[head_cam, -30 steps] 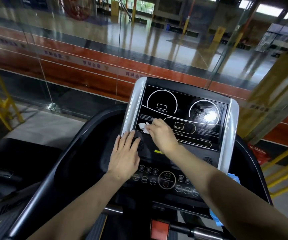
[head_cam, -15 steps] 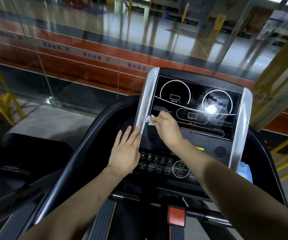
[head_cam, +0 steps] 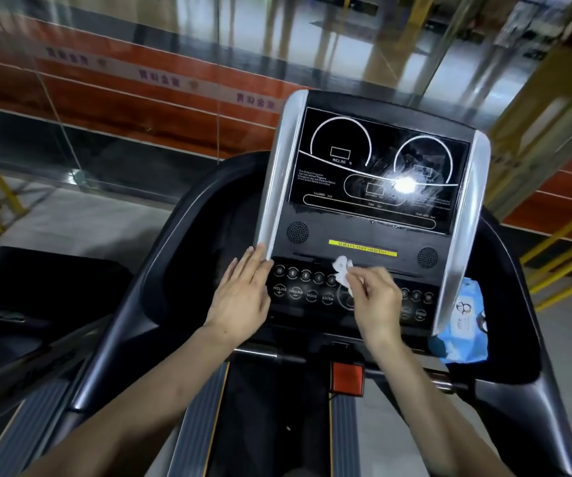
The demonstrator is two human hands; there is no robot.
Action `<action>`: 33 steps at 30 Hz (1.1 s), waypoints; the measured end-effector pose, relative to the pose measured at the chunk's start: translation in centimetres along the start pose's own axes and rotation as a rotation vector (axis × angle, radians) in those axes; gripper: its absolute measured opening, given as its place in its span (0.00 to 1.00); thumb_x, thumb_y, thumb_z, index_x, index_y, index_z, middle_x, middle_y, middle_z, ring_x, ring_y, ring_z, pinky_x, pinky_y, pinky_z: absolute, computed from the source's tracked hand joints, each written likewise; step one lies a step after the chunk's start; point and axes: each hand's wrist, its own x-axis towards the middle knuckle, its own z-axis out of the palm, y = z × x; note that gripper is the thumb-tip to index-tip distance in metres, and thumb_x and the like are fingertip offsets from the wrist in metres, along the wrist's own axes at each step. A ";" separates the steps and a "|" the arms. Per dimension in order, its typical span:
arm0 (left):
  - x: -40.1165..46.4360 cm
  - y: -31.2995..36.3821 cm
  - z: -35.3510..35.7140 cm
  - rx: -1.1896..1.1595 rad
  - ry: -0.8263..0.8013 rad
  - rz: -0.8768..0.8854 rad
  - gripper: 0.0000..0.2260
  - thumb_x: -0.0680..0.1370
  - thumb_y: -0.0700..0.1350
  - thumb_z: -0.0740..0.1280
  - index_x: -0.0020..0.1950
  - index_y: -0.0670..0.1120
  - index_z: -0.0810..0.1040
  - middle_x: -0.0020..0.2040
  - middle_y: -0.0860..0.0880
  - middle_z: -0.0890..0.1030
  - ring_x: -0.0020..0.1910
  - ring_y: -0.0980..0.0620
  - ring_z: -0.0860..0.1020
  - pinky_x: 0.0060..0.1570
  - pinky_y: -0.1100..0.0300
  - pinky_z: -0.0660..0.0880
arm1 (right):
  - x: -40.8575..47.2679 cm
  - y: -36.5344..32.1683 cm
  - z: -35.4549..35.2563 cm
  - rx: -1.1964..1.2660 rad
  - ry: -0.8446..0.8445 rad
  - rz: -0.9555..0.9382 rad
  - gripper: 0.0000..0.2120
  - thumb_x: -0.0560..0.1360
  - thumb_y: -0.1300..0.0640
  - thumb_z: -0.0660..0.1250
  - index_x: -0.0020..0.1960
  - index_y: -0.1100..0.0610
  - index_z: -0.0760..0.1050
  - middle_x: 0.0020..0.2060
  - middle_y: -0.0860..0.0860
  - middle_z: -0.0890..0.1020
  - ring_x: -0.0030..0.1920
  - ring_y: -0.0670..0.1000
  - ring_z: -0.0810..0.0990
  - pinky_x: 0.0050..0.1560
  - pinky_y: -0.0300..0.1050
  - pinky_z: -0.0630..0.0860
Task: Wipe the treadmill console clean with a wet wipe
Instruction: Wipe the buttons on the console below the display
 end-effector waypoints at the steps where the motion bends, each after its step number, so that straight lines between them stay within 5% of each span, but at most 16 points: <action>1: -0.4 0.2 0.5 -0.015 -0.003 -0.006 0.25 0.84 0.43 0.60 0.81 0.45 0.64 0.86 0.46 0.50 0.85 0.49 0.47 0.82 0.46 0.53 | -1.7 0.8 -0.1 0.004 0.000 0.018 0.07 0.75 0.66 0.74 0.52 0.58 0.85 0.41 0.47 0.78 0.42 0.39 0.77 0.47 0.38 0.76; 6: -1.9 2.0 2.4 -0.114 0.011 -0.067 0.26 0.83 0.41 0.62 0.81 0.44 0.63 0.86 0.43 0.50 0.85 0.49 0.41 0.81 0.48 0.59 | -4.7 1.6 1.1 -0.020 -0.068 0.007 0.06 0.75 0.64 0.74 0.52 0.59 0.85 0.43 0.48 0.80 0.43 0.46 0.80 0.51 0.47 0.80; 16: -2.5 3.5 3.0 -0.051 0.040 -0.086 0.27 0.79 0.39 0.66 0.79 0.41 0.67 0.84 0.39 0.56 0.85 0.43 0.47 0.81 0.42 0.57 | -2.7 -0.1 3.2 -0.021 -0.075 -0.075 0.06 0.78 0.61 0.71 0.54 0.57 0.84 0.45 0.46 0.78 0.45 0.42 0.77 0.52 0.32 0.74; 22: -1.9 6.5 3.5 -0.036 0.038 0.035 0.26 0.79 0.39 0.66 0.78 0.44 0.69 0.83 0.41 0.61 0.84 0.42 0.53 0.82 0.41 0.54 | -3.8 4.6 -0.9 -0.040 0.064 0.084 0.07 0.76 0.63 0.73 0.53 0.58 0.85 0.44 0.47 0.79 0.42 0.45 0.78 0.51 0.36 0.76; 30: 1.2 13.4 5.6 -0.002 -0.054 0.193 0.29 0.81 0.43 0.63 0.82 0.46 0.62 0.86 0.46 0.51 0.85 0.47 0.43 0.83 0.44 0.46 | -3.9 10.6 -7.3 -0.120 0.157 0.274 0.06 0.78 0.63 0.71 0.54 0.59 0.84 0.46 0.50 0.79 0.42 0.49 0.80 0.52 0.47 0.80; 33: 2.2 14.7 5.9 0.021 -0.067 0.199 0.30 0.81 0.43 0.63 0.83 0.47 0.60 0.86 0.48 0.46 0.84 0.47 0.40 0.83 0.45 0.44 | -2.1 12.2 -8.9 -0.131 0.219 0.278 0.06 0.78 0.63 0.71 0.53 0.59 0.84 0.46 0.51 0.79 0.41 0.44 0.76 0.52 0.42 0.79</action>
